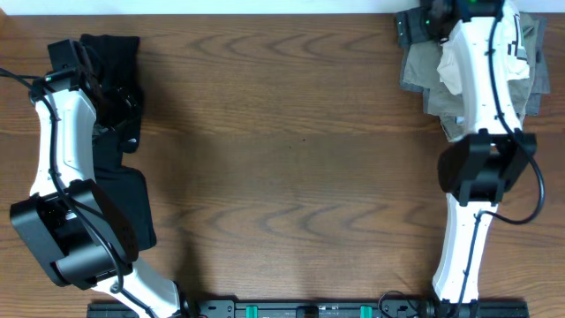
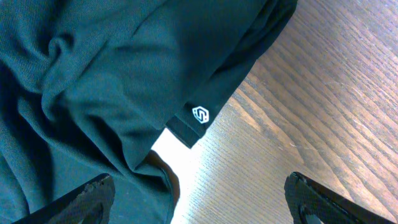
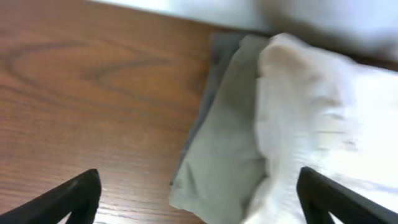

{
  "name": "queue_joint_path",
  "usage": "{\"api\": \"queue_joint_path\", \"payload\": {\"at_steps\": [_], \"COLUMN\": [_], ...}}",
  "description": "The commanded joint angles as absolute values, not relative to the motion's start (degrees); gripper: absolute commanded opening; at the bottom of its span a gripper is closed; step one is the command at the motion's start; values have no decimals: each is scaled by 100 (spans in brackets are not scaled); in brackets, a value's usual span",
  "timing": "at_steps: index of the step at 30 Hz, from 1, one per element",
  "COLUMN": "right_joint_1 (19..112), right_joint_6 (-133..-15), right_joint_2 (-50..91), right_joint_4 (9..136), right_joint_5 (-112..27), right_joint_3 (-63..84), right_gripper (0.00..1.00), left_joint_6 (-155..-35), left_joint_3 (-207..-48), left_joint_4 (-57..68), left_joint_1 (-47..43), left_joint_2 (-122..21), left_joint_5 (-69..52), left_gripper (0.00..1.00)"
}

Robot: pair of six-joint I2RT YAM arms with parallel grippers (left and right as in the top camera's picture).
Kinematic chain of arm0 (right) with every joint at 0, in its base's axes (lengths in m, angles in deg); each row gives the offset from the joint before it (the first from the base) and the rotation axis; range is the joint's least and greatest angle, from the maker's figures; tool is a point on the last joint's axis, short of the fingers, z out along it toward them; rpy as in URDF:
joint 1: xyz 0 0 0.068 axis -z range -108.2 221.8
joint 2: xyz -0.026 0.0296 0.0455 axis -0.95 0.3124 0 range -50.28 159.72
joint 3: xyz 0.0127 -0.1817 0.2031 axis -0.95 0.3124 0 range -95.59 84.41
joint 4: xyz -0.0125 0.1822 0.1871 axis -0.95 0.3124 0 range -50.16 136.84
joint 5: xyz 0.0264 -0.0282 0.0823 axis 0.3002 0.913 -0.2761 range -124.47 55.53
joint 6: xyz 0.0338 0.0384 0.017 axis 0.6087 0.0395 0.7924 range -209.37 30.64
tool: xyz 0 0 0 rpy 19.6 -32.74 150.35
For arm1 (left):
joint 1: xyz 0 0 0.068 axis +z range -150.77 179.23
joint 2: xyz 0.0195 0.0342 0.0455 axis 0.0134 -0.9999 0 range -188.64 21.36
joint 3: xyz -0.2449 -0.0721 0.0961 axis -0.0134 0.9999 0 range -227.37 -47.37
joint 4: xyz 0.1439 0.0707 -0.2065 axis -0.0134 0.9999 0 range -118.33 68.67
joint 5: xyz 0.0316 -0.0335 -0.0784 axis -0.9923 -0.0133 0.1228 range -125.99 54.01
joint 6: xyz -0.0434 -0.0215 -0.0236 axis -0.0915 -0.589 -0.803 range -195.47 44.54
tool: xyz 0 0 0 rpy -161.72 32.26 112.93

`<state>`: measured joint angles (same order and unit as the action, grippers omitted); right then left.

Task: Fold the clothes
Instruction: 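Carry the shirt to the khaki stack at upper right, then lower the shirt onto the khaki stack and open the right gripper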

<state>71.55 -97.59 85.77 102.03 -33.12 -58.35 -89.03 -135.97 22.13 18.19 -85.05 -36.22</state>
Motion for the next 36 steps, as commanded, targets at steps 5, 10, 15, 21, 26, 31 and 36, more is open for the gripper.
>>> {"api": "queue_joint_path", "payload": {"at_steps": [5,10,15,21,26,31,36], "right_joint_1": [7924,8337,8573,8709,8794,8934,9002], "right_joint_6": [-9930,-9954,-9995,-10015,-9853,-9595,-9561], "right_joint_2": [8317,8317,8319,8321,8323,8323,8323], "right_joint_4": [9766,8809,8151,7242,6232,5240,4969], "right_joint_5": [-4088,-4116,-4116,-4116,-4112,-4112,-4090], "right_joint_3": [-5839,-5596,-4971,-3721,-2425,-1319,-1000], "right_gripper": [90,93,94,93,95,99,99], "left_joint_6": [-8968,-8968,-8968,-8968,-8968,-8968,-8968], "left_joint_3": [-13571,-13571,-13571,-13571,-13571,-13571,-13571], "left_joint_4": [2145,2123,2110,2032,2014,2014,2014], "left_joint_1": [1817,1817,1817,1817,1817,1817,1817], "left_joint_2": [-8582,-8582,-8582,-8582,-8582,-8582,-8582], "left_joint_5": [-3668,-3668,-3668,-3668,-3668,-3668,-3668], "left_gripper": [88,88,88,88,88,88,89]}}
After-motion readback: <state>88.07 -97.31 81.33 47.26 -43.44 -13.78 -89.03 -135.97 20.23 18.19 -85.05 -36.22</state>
